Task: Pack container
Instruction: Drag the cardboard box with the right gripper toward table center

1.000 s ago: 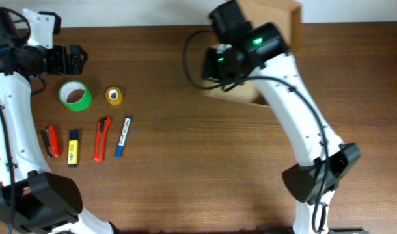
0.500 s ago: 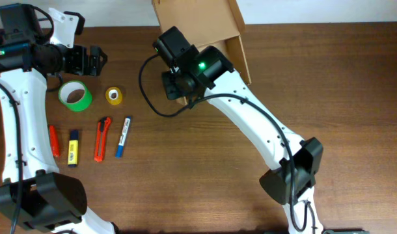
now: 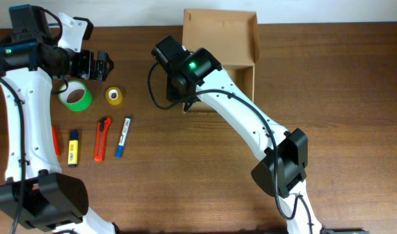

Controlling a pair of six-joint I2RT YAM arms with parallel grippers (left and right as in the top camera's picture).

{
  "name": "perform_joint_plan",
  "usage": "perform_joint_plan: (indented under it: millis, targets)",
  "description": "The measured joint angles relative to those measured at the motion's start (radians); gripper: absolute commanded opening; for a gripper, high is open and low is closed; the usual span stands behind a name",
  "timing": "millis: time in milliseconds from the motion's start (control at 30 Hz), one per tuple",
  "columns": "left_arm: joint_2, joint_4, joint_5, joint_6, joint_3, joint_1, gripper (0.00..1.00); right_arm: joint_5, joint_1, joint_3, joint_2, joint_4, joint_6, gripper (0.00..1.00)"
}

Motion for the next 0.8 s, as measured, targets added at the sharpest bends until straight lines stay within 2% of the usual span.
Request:
perform_joint_plan:
  millis: [367, 800]
  targets:
    - [0.0, 0.0, -0.001, 0.0, 0.0, -0.002, 1.0, -0.132, 0.0, 0.0, 0.077, -0.108, 0.097, 0.04]
    - [0.0, 0.009, -0.001, 0.0, 0.0, -0.002, 1.0, -0.143, 0.007, 0.0, 0.098, -0.09, 0.048, 0.04]
